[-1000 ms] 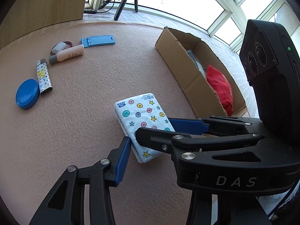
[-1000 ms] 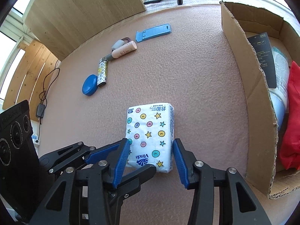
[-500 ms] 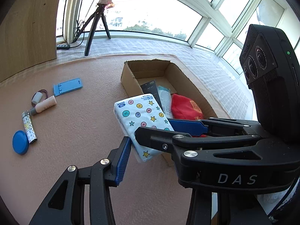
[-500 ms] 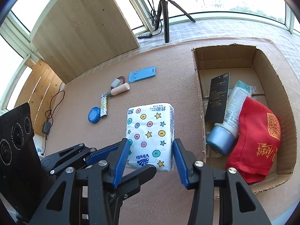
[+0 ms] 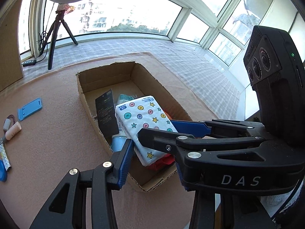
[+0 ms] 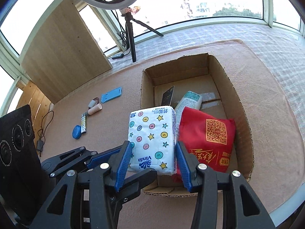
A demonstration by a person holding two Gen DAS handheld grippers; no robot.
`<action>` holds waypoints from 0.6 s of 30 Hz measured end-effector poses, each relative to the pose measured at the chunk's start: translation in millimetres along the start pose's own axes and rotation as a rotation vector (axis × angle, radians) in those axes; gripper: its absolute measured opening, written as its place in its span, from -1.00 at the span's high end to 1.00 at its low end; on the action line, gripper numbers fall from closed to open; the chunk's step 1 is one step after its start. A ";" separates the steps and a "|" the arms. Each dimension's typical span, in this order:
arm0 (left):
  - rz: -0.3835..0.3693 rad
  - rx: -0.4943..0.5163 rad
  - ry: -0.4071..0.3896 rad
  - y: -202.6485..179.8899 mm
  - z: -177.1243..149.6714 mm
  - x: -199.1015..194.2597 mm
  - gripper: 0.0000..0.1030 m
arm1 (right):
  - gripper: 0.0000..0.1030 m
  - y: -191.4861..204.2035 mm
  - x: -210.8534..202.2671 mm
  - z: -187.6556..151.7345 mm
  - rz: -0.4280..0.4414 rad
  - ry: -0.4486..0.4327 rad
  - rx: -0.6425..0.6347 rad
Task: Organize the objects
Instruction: 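Carry the tissue pack over the box and lower it in with the right tool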
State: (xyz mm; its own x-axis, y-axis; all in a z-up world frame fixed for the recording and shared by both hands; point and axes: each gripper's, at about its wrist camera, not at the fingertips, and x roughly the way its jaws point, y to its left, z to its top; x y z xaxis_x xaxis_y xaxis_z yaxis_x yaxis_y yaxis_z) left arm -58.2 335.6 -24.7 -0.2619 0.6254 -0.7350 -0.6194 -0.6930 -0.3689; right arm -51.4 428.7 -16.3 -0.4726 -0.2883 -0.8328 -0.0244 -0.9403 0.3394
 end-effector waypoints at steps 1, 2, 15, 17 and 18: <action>0.000 0.006 0.002 -1.9 0.7 2.1 0.10 | 0.15 -3.0 -0.7 0.1 -0.003 -0.002 0.004; 0.001 0.012 0.003 -4.2 1.4 3.6 0.10 | 0.15 -5.5 -1.4 0.4 -0.006 -0.005 0.007; 0.038 0.000 0.006 5.7 -4.4 -3.7 -0.21 | -0.04 -22.9 -6.3 -3.0 -0.041 -0.021 0.056; 0.043 -0.011 0.000 10.1 -6.4 -8.7 -0.21 | -0.04 -21.8 -6.5 -3.8 -0.039 -0.022 0.056; 0.047 -0.016 -0.003 12.6 -7.5 -11.5 -0.21 | -0.04 -20.5 -6.7 -4.0 -0.038 -0.023 0.055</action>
State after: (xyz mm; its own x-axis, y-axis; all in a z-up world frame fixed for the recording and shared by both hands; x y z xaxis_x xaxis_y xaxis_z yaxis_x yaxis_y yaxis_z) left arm -57.4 317.0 -25.2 -0.2924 0.5934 -0.7499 -0.5942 -0.7272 -0.3437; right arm -44.2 449.2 -19.4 -0.4909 -0.2478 -0.8353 -0.0908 -0.9389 0.3319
